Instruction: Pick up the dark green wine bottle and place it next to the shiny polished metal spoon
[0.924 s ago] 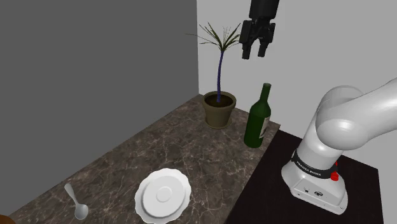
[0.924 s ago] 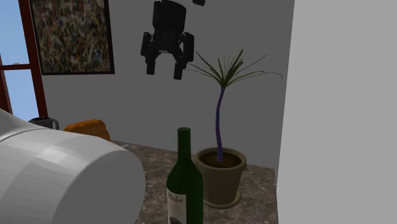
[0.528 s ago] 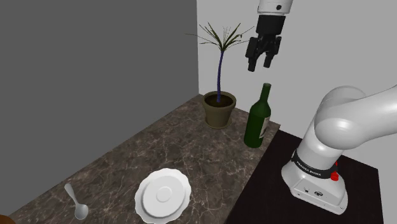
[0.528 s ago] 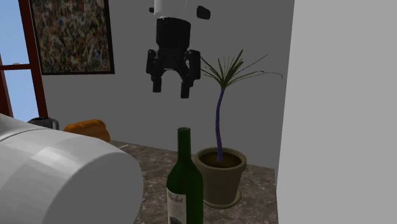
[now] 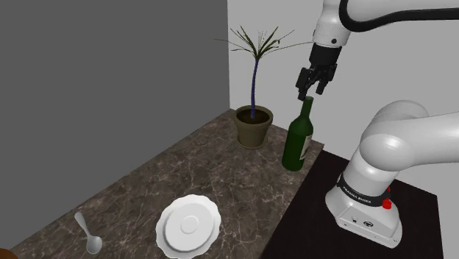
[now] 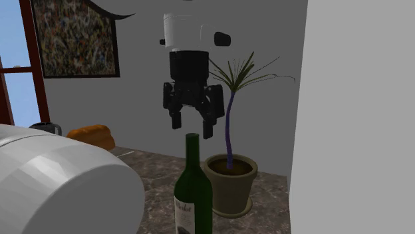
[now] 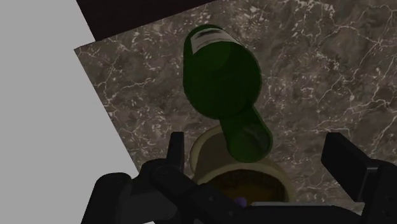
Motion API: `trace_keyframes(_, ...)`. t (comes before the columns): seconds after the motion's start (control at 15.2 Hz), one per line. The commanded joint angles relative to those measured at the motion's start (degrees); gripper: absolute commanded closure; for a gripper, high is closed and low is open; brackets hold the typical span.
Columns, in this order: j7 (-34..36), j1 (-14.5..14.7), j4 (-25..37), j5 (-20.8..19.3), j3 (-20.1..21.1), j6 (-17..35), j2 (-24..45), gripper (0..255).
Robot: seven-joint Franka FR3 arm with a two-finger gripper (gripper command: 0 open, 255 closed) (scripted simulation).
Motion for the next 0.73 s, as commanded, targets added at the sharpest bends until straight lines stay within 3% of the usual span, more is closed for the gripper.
trace_keyframes(0.0, -0.1, -0.3, -2.0, -0.5, -0.3, 1.7, -0.4, 0)
trace_keyframes(0.33, -0.1, -0.5, -5.5, -0.8, -0.6, 5.2, -0.5, 0)
trace_keyframes(0.66, -0.1, -0.5, -5.5, -0.8, -0.6, 5.2, -0.5, 0)
